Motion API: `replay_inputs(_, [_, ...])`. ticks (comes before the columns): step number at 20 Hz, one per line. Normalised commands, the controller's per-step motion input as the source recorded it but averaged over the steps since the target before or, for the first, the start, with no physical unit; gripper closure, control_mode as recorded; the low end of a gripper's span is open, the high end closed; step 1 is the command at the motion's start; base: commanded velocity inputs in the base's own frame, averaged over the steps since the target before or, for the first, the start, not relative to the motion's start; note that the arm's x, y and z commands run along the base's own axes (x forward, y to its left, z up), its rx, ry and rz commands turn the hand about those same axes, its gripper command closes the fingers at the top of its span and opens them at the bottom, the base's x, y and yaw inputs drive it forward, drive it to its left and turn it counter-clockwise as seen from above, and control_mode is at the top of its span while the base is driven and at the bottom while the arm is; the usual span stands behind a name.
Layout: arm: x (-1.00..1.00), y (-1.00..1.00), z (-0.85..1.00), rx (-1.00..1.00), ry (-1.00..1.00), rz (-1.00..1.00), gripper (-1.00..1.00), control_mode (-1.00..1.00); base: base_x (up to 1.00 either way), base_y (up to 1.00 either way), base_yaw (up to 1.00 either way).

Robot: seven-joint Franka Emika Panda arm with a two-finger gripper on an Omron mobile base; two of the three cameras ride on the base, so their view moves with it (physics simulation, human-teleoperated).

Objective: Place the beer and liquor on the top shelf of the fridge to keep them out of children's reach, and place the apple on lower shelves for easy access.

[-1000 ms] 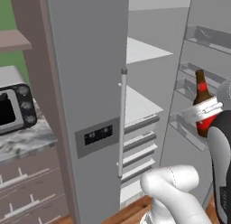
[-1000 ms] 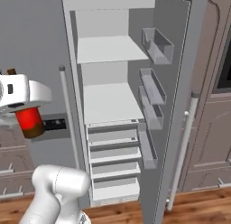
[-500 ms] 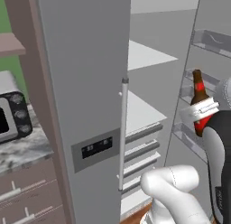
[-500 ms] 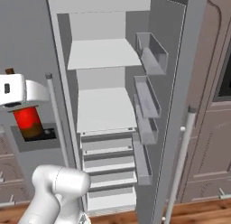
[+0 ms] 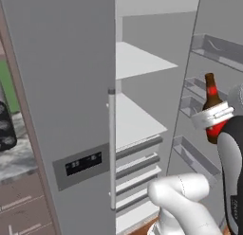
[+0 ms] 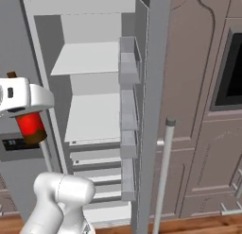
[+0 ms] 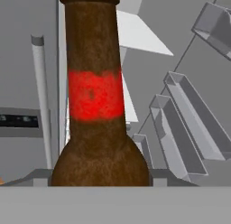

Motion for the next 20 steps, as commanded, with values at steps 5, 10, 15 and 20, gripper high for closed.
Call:
replay_inputs(5, [0.0, 0.0, 0.0, 0.0, 0.0, 0.0, 1.0, 1.0, 0.48, 0.0, 0.13])
replay_inputs(10, [0.0, 0.0, 0.0, 0.0, 0.0, 0.0, 1.0, 1.0, 0.47, -0.14, 0.12])
replay_inputs(15, [0.0, 0.0, 0.0, 0.0, 0.0, 0.0, 1.0, 1.0, 0.37, -0.34, 0.11])
replay_inputs(20, [0.0, 0.0, 0.0, 0.0, 0.0, 0.0, 1.0, 1.0, 0.34, -0.32, 0.12])
